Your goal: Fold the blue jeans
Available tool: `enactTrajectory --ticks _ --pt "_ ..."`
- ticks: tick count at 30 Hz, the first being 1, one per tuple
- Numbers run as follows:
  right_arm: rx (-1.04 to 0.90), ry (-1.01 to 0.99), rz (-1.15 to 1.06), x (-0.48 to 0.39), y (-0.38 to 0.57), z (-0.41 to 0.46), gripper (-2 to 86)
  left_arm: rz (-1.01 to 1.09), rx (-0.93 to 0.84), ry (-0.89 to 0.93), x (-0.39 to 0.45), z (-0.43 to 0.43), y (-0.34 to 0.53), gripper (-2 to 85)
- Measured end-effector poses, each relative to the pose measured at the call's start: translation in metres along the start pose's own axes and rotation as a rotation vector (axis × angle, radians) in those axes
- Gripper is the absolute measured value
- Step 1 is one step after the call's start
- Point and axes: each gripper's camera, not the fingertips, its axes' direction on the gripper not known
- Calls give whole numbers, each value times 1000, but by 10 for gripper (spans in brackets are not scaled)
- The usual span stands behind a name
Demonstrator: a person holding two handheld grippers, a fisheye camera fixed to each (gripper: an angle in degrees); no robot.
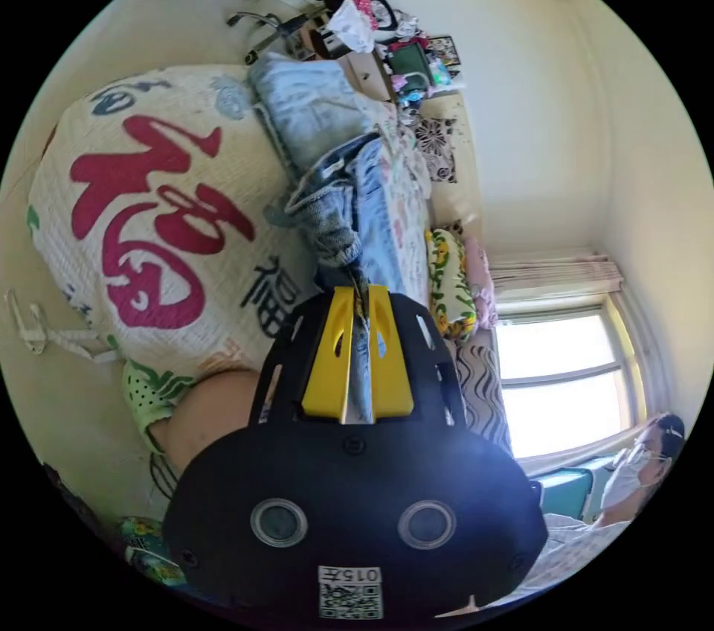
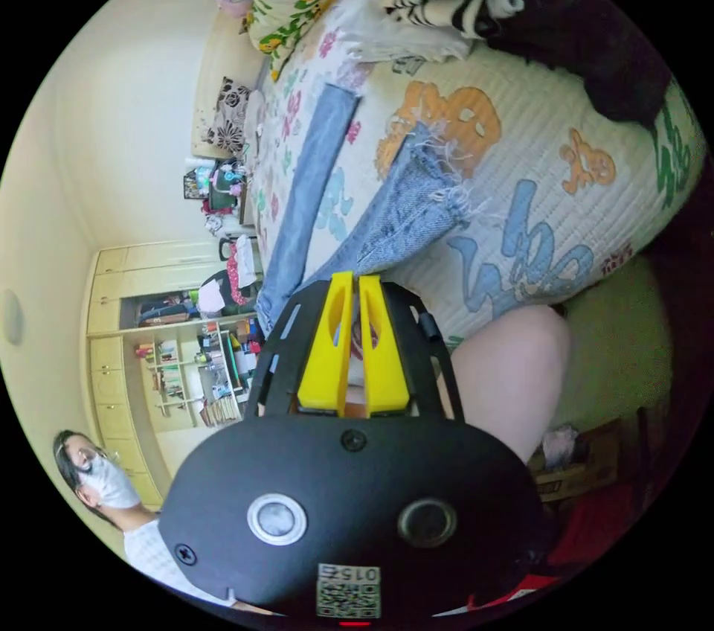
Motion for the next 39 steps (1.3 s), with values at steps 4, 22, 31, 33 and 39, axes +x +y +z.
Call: enactTrajectory --ticks 4,22,31,33,39 --pt "-10 -30 -46 -33 -51 10 -6 41 15 42 43 5 -23 14" --pt "-30 129 79 -51 -378 239 1 -99 71 -127 98 207 -173 21" --pt "85 105 38 -33 -422 257 87 -137 179 34 73 240 -181 59" --pt "99 -3 -16 -22 -415 239 93 -42 289 199 79 227 -172 60" --pt "110 46 -90 36 -343 195 108 88 145 114 89 196 -120 76"
